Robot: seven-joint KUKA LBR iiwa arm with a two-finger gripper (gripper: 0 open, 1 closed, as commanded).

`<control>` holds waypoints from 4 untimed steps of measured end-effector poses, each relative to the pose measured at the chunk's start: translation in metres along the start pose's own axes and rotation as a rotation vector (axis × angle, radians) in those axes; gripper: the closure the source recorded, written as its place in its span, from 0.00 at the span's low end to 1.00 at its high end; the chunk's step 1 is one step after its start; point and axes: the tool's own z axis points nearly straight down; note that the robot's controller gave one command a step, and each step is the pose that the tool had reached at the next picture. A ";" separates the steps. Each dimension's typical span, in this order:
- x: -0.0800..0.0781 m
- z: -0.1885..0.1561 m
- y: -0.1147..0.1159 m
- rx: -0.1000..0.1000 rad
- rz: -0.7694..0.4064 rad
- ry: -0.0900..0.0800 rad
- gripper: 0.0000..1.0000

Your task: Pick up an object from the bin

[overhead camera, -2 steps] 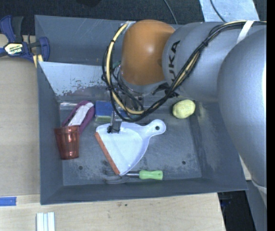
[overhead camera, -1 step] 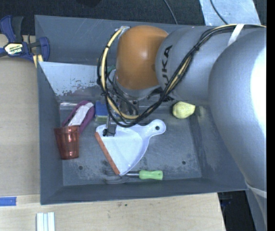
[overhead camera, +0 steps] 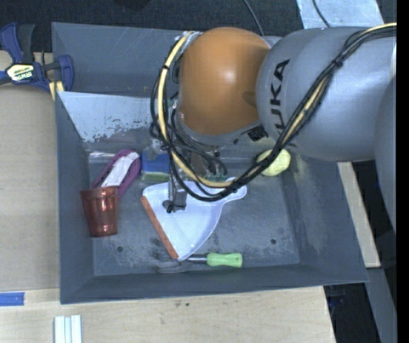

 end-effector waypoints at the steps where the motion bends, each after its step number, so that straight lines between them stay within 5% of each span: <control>1: -0.003 0.062 -0.022 -0.002 0.138 0.000 0.00; 2: -0.004 0.059 -0.006 -0.003 0.085 -0.006 0.00; 3: -0.006 0.112 -0.032 -0.001 0.308 0.004 0.00; 4: -0.008 0.121 -0.033 0.000 0.274 0.001 0.00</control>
Offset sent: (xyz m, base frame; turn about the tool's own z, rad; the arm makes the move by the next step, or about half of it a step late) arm 0.0036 0.0081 -0.0294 -0.0186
